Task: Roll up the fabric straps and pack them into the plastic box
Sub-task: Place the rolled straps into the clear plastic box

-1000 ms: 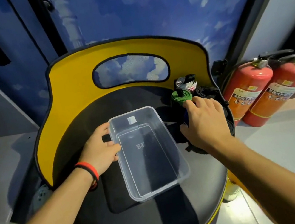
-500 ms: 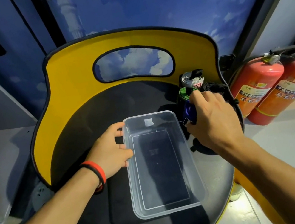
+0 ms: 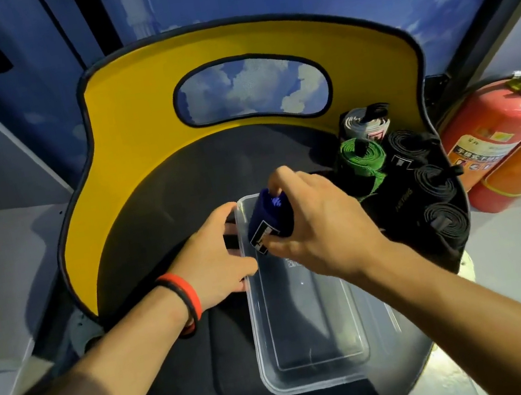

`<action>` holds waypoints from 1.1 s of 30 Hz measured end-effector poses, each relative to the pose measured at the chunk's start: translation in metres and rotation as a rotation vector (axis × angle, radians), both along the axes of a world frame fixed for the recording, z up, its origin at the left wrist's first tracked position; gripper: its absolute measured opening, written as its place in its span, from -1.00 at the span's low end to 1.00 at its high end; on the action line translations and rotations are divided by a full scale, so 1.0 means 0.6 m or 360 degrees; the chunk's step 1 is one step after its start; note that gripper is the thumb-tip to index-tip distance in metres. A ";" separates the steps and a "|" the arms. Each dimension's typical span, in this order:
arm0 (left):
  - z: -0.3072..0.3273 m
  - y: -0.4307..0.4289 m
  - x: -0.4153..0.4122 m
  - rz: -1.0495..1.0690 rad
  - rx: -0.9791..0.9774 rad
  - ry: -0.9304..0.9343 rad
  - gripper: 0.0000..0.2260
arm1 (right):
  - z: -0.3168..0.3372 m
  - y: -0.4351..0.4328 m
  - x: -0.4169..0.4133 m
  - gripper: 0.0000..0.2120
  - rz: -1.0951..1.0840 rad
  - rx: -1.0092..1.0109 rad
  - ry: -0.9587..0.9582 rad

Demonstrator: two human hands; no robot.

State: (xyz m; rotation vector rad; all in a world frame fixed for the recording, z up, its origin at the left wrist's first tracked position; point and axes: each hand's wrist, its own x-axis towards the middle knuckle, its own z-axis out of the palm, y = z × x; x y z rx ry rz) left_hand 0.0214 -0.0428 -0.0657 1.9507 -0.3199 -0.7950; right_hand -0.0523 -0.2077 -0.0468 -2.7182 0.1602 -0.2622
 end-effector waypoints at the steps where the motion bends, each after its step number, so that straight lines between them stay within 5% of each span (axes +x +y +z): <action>1: 0.000 -0.001 0.000 -0.0021 0.0014 -0.0015 -0.26 | -0.011 0.003 0.006 -0.49 0.0019 -0.0025 0.0007; 13: -0.003 -0.005 0.009 -0.0006 0.0052 -0.0096 -0.34 | -0.076 0.006 0.022 -0.41 0.0130 0.0112 -0.0164; 19: -0.005 -0.013 0.015 -0.0049 0.0158 -0.0701 -0.49 | -0.071 -0.014 0.004 -0.32 0.0288 0.0134 -0.0119; 22: -0.006 -0.015 0.022 -0.0046 0.0182 -0.0737 -0.55 | -0.052 -0.028 -0.007 -0.34 0.0290 0.0114 -0.0058; 27: -0.012 -0.016 0.032 -0.0009 0.0174 -0.0684 -0.55 | -0.033 -0.080 -0.016 -0.55 -0.0211 -0.0185 -0.0188; 33: -0.013 -0.025 0.027 0.0019 0.0180 -0.0787 -0.58 | -0.044 -0.108 -0.014 -0.48 -0.0593 -0.0411 -0.0035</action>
